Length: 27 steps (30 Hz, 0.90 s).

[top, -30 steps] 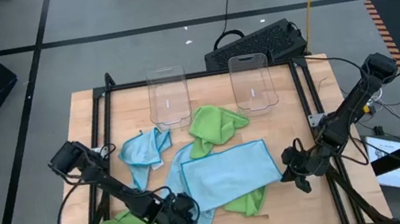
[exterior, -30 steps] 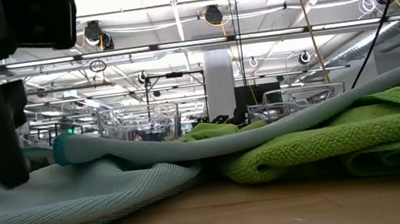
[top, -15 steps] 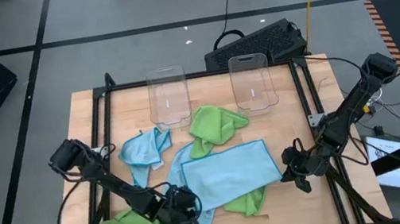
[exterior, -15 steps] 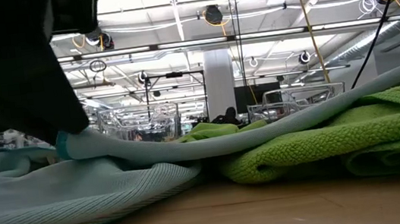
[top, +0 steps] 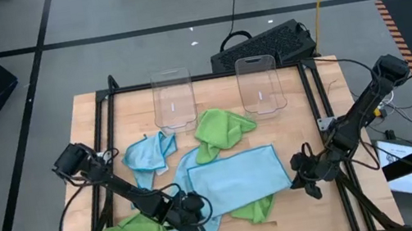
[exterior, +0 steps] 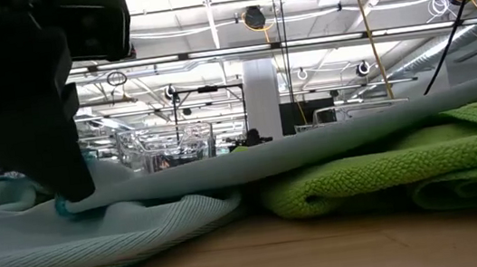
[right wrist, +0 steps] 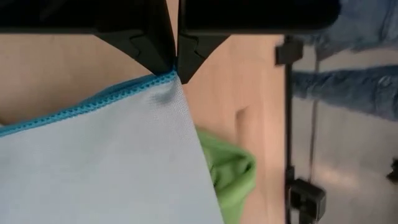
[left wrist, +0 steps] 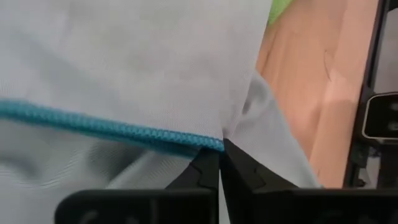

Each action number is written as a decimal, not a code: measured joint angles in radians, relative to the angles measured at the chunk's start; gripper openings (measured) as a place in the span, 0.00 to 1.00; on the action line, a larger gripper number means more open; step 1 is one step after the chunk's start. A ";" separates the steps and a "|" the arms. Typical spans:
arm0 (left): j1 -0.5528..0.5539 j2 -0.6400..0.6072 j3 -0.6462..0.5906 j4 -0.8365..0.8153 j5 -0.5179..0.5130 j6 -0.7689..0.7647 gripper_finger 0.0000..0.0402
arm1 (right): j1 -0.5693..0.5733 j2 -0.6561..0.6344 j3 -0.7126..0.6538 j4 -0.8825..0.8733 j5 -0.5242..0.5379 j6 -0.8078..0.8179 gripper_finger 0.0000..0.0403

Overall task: Fold microfiber towels
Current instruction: Fold the right blue microfiber towel

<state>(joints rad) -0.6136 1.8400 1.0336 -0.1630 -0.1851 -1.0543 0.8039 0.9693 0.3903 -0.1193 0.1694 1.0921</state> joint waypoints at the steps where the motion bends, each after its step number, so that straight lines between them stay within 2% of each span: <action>1: 0.000 0.000 0.000 0.002 0.004 -0.008 0.01 | -0.002 -0.003 0.000 -0.007 -0.024 0.001 0.00; 4: -0.003 0.000 0.000 0.017 0.016 -0.033 0.01 | -0.008 -0.020 0.001 -0.060 -0.099 0.035 0.00; 9: -0.010 -0.011 0.001 0.133 0.029 -0.045 0.01 | -0.008 -0.071 0.001 -0.150 -0.192 0.049 0.00; 20: -0.004 -0.011 0.002 0.222 -0.025 -0.038 0.01 | -0.010 -0.140 0.002 -0.424 -0.218 0.036 0.01; 24: -0.009 -0.011 0.001 0.262 -0.056 0.002 0.06 | -0.007 -0.137 0.000 -0.457 -0.234 0.006 0.04; 27: -0.010 -0.009 0.000 0.265 -0.070 0.017 0.15 | -0.008 -0.137 -0.002 -0.448 -0.228 0.023 0.09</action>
<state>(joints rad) -0.6234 1.8305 1.0340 0.1019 -0.2546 -1.0372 0.7958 0.8320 0.3882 -0.5673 -0.0586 1.1152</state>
